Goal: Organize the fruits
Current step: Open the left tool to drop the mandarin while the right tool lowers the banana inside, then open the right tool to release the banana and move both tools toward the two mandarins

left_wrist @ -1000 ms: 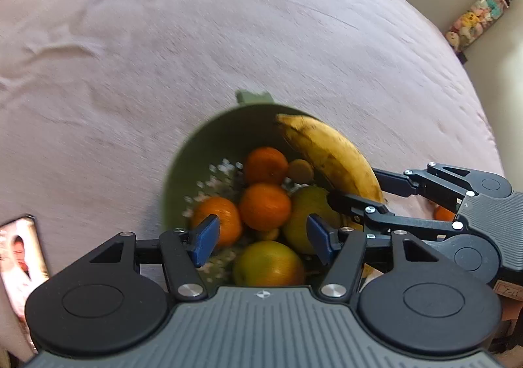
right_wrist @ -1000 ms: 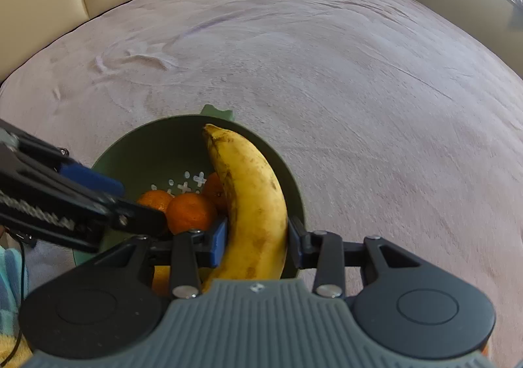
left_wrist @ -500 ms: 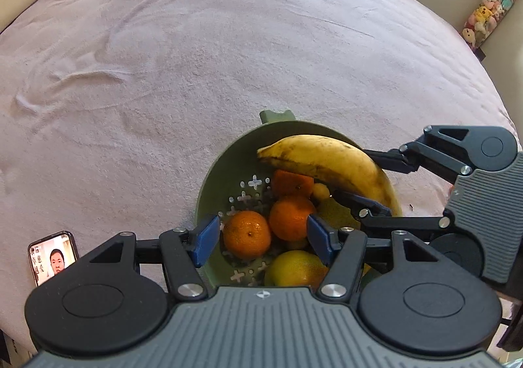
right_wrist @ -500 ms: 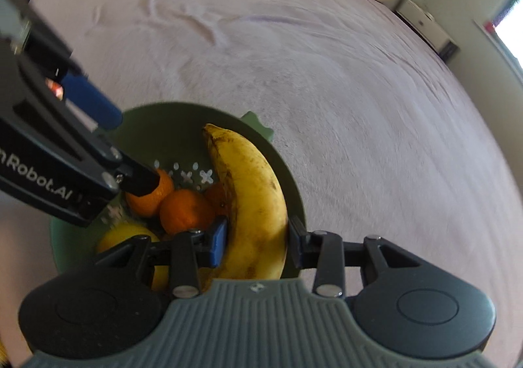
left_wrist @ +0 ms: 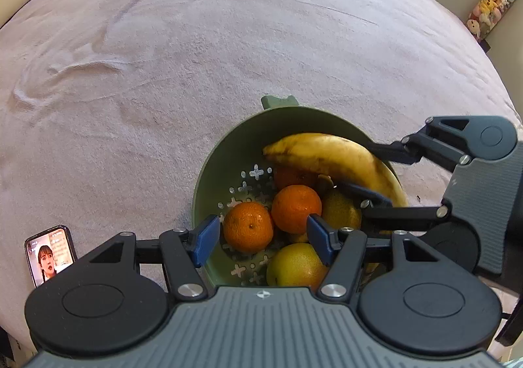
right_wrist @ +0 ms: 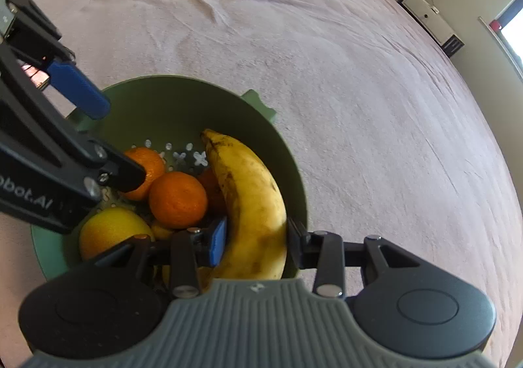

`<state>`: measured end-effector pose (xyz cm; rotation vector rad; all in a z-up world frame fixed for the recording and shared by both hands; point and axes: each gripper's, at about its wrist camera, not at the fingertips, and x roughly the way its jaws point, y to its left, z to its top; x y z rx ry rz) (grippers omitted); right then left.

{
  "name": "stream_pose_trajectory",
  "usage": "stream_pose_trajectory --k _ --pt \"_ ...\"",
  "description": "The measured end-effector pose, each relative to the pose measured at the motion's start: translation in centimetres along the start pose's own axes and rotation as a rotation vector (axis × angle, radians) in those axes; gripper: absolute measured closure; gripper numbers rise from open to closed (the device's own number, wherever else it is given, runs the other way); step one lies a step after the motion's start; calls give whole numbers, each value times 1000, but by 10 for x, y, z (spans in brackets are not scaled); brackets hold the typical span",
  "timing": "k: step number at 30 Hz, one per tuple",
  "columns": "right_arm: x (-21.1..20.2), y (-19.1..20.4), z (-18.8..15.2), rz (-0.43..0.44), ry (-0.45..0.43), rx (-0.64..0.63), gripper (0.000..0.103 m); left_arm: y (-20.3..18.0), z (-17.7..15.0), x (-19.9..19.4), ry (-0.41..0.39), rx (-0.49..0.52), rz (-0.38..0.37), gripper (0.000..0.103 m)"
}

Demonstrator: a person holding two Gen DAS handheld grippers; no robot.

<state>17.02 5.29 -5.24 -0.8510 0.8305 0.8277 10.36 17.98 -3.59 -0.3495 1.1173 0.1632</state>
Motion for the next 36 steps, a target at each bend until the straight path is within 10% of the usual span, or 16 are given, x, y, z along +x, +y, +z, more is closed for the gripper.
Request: stream_pose_trajectory --k 17,36 --pt "-50 -16 -21 -18 -93 208 39 -7 1 -9 -62 17 -20 31" --pt "-111 -29 -127 -169 -102 729 39 -60 -11 -32 -212 146 -104 31"
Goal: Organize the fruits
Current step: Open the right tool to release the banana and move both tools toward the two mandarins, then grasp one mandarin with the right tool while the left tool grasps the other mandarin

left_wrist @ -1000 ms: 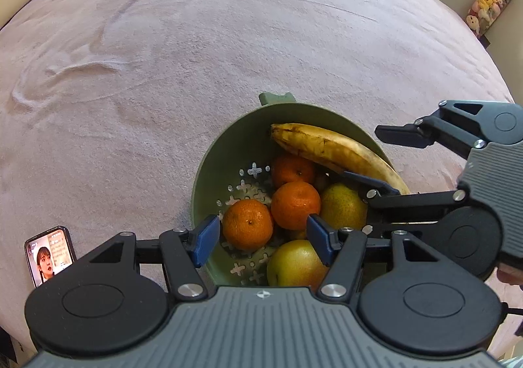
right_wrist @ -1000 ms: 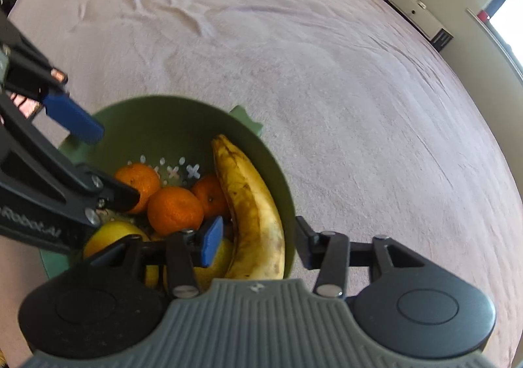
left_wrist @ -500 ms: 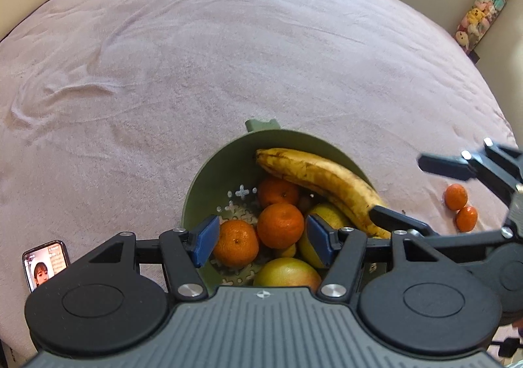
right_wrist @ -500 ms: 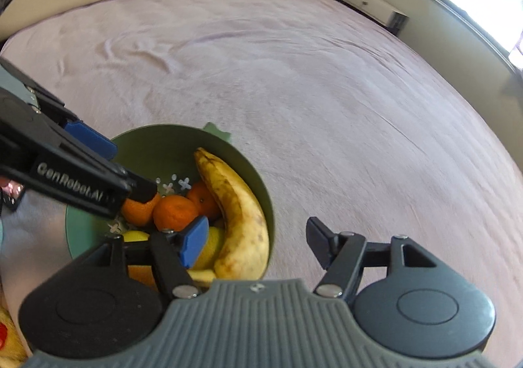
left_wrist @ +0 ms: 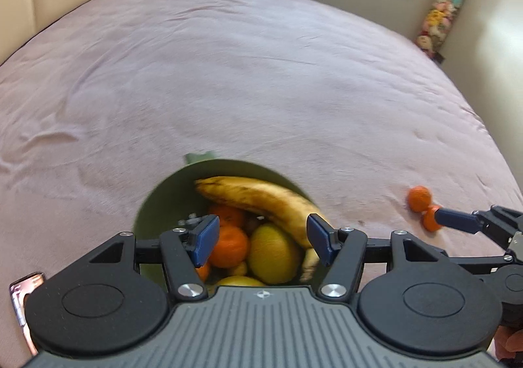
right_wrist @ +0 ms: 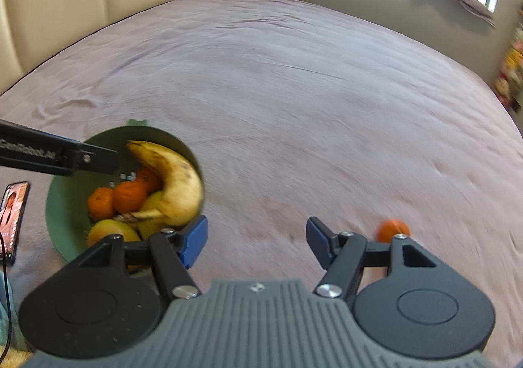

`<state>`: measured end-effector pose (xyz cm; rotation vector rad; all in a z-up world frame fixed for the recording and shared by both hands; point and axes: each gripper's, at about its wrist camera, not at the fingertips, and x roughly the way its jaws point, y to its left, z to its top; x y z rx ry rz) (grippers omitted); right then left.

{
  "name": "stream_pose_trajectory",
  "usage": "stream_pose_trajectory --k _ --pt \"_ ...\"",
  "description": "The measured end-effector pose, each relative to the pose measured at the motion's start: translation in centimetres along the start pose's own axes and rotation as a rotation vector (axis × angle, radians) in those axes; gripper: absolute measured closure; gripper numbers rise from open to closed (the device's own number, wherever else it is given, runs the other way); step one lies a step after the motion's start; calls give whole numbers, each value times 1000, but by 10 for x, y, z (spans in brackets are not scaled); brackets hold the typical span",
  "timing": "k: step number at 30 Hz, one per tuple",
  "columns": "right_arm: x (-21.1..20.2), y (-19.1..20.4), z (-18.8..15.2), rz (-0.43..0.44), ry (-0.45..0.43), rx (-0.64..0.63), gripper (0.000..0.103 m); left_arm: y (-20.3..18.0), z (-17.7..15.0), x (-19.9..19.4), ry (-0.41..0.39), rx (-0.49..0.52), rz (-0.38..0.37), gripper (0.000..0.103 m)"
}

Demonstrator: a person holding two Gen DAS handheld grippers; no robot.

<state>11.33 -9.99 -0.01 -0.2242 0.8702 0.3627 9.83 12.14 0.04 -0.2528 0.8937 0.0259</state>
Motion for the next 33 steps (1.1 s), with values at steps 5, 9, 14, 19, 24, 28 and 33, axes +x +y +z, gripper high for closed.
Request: stream_pose_trajectory --k 5,9,14,19,24,28,33 --pt "-11 -23 -23 -44 11 68 39 -27 -5 4 -9 58 -52 31" --pt "-13 -44 -41 -69 28 124 39 -52 -12 10 6 110 -86 31" --pt "-8 -67 -61 -104 54 188 39 -85 -20 21 32 171 -139 31" --pt "-2 -89 -72 -140 50 235 39 -111 -25 34 36 226 -177 31" --pt "8 -108 -71 -162 37 288 40 -127 -28 47 29 257 -202 31" --pt "16 -121 -67 -193 17 311 41 -137 -26 56 15 278 -210 31" --pt "27 -138 -66 -235 11 339 47 -150 -23 70 9 298 -232 31"
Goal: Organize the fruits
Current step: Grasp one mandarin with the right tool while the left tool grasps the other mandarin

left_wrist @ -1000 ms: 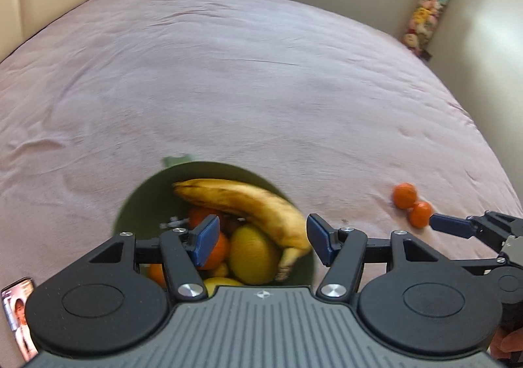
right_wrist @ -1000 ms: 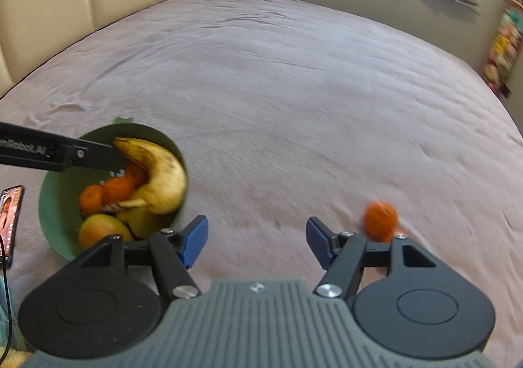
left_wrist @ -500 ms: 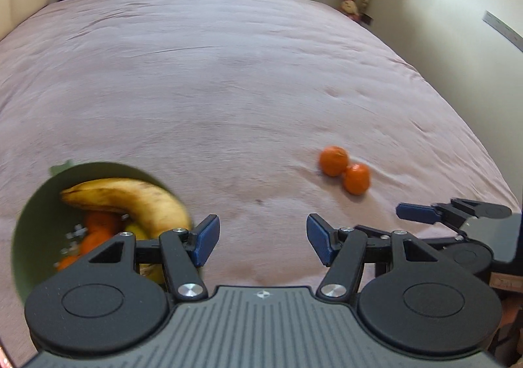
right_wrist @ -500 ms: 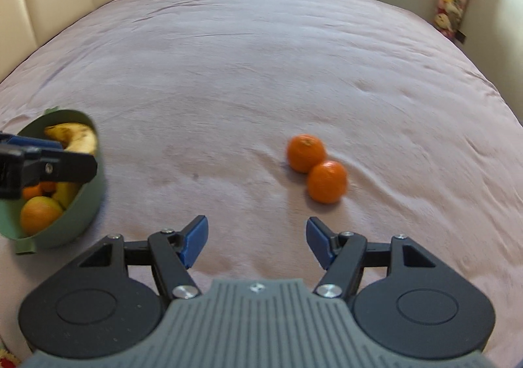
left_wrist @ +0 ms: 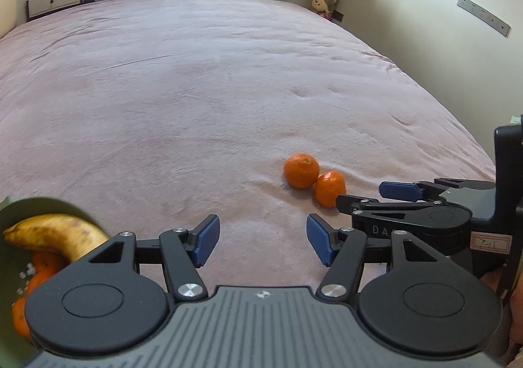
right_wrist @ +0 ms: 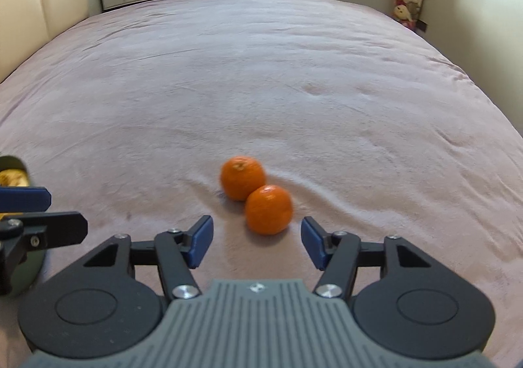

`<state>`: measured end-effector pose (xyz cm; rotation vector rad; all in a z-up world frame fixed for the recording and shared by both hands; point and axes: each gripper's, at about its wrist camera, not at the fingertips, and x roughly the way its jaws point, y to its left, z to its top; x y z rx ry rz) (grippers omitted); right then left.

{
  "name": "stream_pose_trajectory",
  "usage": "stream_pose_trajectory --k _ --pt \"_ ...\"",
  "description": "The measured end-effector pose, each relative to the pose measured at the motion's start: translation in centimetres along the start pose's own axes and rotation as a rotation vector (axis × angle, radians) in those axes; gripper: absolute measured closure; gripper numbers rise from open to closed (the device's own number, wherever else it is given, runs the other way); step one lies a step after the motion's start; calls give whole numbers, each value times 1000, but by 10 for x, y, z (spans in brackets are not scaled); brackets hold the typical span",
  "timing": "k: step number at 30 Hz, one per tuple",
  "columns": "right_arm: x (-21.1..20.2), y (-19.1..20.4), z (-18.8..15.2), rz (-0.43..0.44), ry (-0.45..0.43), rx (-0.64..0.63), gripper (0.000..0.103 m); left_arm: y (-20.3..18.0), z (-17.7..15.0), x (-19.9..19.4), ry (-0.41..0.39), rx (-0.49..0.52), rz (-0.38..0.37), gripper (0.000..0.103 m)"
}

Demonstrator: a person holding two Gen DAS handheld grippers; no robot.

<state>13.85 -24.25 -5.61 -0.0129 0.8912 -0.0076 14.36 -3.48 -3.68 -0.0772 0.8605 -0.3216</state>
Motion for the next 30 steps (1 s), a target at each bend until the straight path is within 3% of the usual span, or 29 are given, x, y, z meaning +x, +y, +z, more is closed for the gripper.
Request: stream_pose_trajectory --k 6,22,25,30 --pt "20 -12 6 41 23 73 54 -8 9 27 28 16 -11 31" --pt "69 -40 11 113 104 291 59 -16 50 72 68 72 -54 32" --pt "71 -40 12 109 103 291 60 -17 52 81 82 70 -57 40" --pt "74 -44 12 123 111 298 60 -13 56 94 109 44 -60 40"
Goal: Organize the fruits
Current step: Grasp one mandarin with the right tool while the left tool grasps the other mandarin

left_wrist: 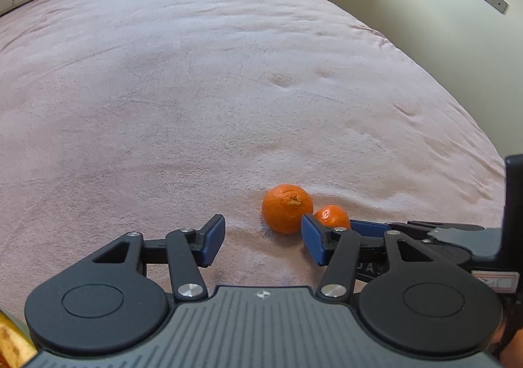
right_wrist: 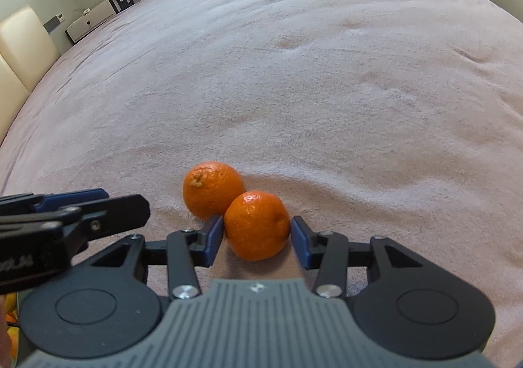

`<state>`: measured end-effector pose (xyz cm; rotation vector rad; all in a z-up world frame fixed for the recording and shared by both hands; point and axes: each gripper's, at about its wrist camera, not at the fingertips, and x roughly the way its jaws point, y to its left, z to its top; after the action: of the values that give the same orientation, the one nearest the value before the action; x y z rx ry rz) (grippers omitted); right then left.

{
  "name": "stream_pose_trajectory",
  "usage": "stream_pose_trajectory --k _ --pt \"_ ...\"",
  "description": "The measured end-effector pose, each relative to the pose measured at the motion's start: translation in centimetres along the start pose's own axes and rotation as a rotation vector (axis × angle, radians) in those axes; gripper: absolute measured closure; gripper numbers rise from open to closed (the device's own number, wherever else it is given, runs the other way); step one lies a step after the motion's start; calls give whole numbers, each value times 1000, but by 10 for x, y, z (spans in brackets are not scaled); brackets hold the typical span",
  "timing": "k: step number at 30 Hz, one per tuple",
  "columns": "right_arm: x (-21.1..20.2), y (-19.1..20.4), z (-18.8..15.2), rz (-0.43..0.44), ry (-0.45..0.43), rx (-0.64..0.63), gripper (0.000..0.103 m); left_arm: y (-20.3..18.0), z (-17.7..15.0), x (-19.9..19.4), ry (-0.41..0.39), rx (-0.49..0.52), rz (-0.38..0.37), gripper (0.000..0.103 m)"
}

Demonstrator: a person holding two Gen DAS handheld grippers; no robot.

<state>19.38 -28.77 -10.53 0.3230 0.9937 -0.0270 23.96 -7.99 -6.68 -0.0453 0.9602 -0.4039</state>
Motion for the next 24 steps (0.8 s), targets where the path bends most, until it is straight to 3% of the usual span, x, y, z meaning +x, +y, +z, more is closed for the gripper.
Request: stream_pose_trajectory --k 4,9,16,24 --pt "-4 -2 3 -5 -9 15 63 7 5 10 21 -44 -20 40" --pt "-21 4 9 -108 -74 -58 63 6 10 27 53 -71 -40 40" --pt "-17 -19 10 -140 -32 53 63 -7 10 51 91 -38 -43 40" --pt "-17 -28 8 -164 -37 89 63 -9 16 61 93 -49 -55 40"
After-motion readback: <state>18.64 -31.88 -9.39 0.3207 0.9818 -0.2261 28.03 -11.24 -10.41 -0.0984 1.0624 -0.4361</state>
